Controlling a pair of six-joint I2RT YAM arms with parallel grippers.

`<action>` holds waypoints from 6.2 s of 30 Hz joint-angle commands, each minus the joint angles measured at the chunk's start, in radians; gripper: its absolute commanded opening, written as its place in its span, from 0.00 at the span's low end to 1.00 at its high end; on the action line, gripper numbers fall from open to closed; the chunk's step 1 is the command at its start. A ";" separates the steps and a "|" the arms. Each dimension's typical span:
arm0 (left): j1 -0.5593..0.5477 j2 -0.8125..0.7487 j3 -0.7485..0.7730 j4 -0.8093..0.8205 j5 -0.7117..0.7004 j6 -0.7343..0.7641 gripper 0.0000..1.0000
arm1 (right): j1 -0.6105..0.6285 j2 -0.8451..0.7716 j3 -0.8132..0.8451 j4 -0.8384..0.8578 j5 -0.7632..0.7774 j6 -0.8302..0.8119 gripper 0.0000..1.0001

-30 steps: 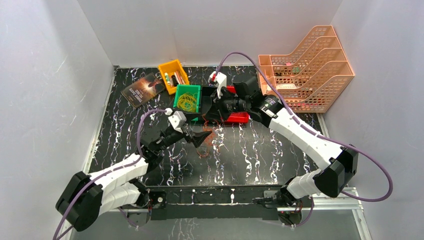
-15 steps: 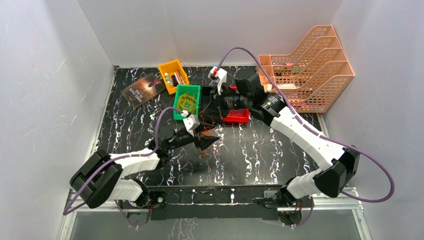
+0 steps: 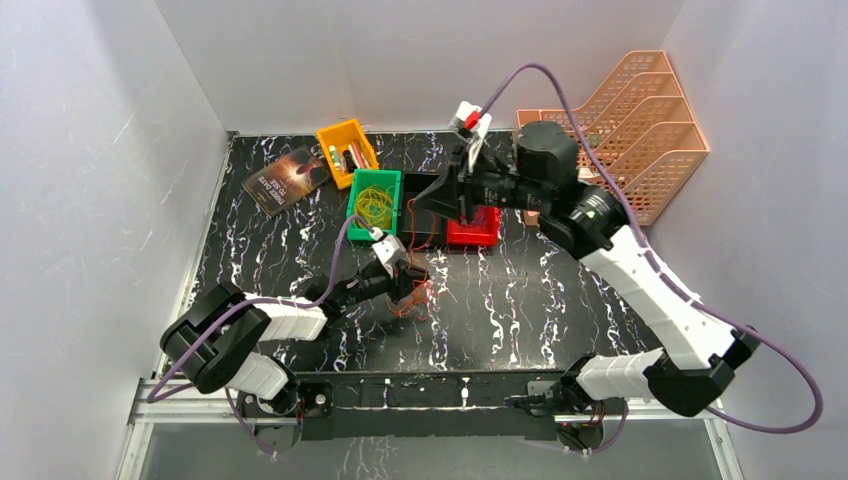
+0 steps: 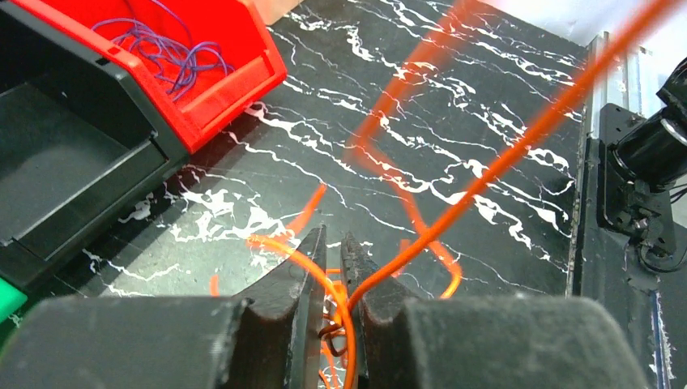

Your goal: Untangle the cables

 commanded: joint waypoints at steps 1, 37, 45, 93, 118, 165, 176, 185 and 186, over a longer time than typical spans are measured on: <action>-0.003 0.006 -0.017 0.047 -0.006 0.002 0.12 | 0.003 -0.080 0.086 0.056 0.024 -0.018 0.00; -0.002 -0.410 0.105 -0.993 -0.754 -0.440 0.98 | -0.001 0.088 0.101 0.162 0.544 -0.039 0.00; -0.002 -0.374 0.160 -1.134 -0.763 -0.525 0.98 | -0.061 0.218 0.073 0.293 0.509 0.002 0.00; -0.002 -0.378 0.247 -1.218 -0.760 -0.407 0.98 | -0.219 0.768 0.103 0.300 0.334 0.038 0.00; -0.002 -0.392 0.252 -1.214 -0.785 -0.354 0.98 | -0.204 0.660 0.094 0.290 0.488 -0.012 0.53; -0.002 -0.348 0.375 -1.202 -0.693 -0.226 0.98 | 0.247 0.076 -0.996 0.955 0.796 0.535 0.63; -0.003 -0.356 0.378 -1.205 -0.692 -0.218 0.98 | 0.247 0.200 -0.934 1.009 0.756 0.511 0.38; -0.001 -0.517 0.241 -1.036 -0.651 -0.213 0.98 | 0.247 0.126 -0.935 0.956 0.794 0.427 0.01; -0.002 -0.541 0.221 -1.000 -0.622 -0.206 0.98 | 0.247 0.105 -0.936 0.941 0.812 0.410 0.00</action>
